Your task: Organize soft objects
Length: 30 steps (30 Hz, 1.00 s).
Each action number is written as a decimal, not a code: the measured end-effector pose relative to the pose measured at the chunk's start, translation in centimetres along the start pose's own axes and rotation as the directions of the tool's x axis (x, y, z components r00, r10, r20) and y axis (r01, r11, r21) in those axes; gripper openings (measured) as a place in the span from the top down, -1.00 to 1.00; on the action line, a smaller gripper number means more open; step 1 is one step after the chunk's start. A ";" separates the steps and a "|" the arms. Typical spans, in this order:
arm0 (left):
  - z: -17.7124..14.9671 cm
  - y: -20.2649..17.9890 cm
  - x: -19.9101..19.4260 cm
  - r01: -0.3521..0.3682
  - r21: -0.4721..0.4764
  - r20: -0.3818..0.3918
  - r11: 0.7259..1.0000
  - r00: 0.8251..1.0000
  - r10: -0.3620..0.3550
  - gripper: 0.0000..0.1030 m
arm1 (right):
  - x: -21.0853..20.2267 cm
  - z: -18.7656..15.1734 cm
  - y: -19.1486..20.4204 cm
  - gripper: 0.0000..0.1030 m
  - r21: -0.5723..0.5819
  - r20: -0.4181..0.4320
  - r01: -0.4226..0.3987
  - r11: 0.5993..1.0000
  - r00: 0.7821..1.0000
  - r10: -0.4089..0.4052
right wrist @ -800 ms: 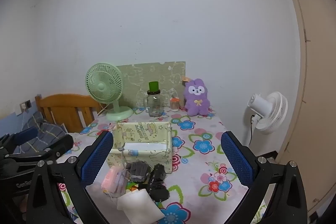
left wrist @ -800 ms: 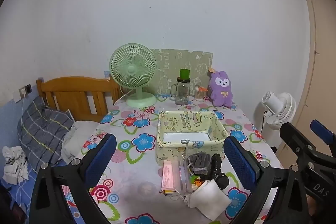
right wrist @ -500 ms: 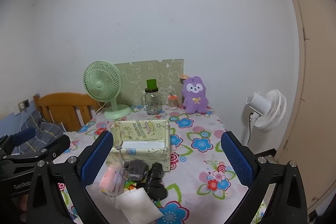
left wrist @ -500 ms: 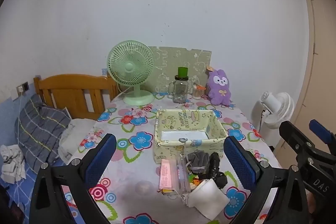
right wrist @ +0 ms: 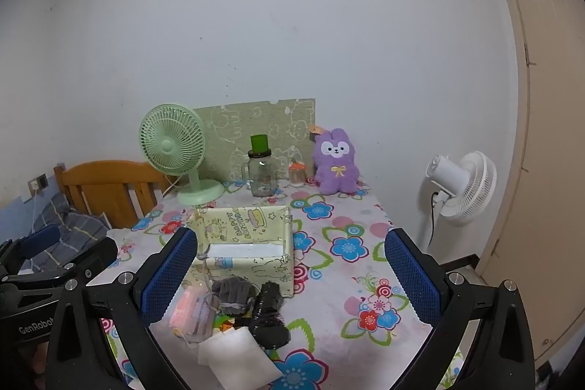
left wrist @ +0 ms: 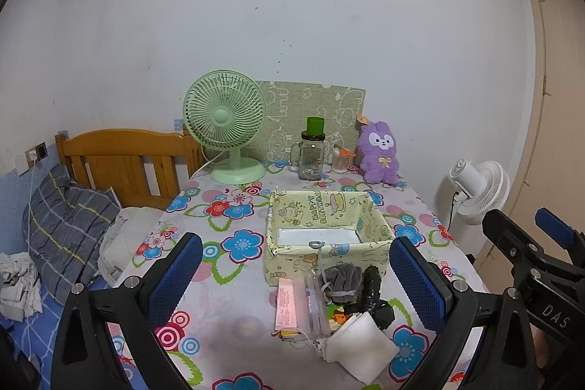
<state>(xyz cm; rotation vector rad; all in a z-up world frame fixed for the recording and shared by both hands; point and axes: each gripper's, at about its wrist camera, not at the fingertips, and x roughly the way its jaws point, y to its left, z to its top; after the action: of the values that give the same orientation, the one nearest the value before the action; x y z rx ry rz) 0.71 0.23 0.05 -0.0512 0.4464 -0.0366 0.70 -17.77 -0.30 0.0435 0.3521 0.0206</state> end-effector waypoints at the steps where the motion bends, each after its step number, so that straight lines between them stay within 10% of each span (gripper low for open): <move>1: 0.0 0.0 0.0 -0.001 0.000 0.000 1.000 1.000 0.001 -0.99 | 0.0 0.0 0.0 -1.00 0.000 0.000 -0.001 1.000 1.000 0.001; 30: -0.3 0.3 0.0 0.001 0.002 0.005 1.000 1.000 -0.001 -0.99 | -0.1 -0.2 0.0 -1.00 0.007 -0.010 0.005 1.000 1.000 -0.005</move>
<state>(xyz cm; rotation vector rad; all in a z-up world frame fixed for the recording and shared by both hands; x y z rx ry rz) 0.60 0.50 -0.26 -0.0493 0.4412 -0.0382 0.57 -17.78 -0.46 0.0499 0.3621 0.0148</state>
